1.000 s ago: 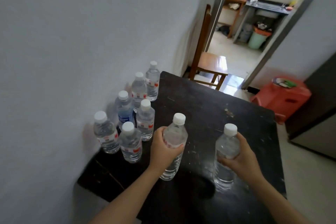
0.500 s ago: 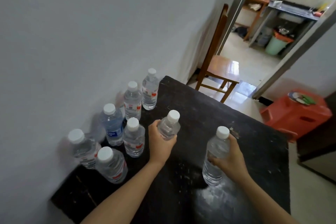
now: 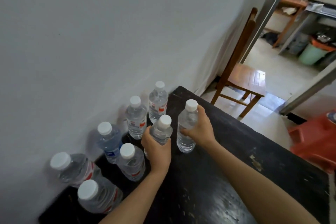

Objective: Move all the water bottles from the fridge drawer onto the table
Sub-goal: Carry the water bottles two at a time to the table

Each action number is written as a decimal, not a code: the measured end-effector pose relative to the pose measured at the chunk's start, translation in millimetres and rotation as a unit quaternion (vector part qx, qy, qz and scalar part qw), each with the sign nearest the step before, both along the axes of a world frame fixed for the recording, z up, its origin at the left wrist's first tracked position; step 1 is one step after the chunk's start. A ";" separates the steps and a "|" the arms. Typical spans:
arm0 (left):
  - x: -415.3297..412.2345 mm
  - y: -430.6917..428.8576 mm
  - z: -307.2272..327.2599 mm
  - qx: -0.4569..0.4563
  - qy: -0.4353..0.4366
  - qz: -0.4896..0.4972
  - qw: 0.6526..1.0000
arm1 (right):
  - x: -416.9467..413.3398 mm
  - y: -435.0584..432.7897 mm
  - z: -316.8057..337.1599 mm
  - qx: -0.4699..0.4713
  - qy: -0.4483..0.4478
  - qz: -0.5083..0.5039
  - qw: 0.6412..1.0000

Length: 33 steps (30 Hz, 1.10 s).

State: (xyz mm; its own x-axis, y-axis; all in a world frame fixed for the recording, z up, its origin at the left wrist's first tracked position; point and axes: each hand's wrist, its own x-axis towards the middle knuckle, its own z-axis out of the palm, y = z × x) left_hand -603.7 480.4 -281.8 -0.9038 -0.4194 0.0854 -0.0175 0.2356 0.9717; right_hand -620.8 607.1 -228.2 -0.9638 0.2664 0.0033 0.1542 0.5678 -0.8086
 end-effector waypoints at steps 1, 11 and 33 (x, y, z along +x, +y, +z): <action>-2.2 0.2 -1.2 0.002 0.002 0.002 1.000 | -9.3 -3.1 0.2 -0.002 0.007 0.002 1.000; -18.0 -5.7 -13.7 0.035 0.001 0.026 0.999 | -42.4 -23.9 -25.6 0.014 -0.008 0.065 0.998; 23.3 9.0 -0.4 0.115 -0.285 -0.078 0.948 | 23.3 -17.1 -23.3 0.078 -0.146 0.016 0.986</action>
State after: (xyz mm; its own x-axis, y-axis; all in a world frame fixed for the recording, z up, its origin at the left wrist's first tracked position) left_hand -580.4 489.4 -282.2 -0.8279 -0.2262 -0.5133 -0.5381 0.0622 0.8406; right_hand -597.5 590.0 -251.5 -0.9375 0.2540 -0.2380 0.3481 0.6895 -0.6352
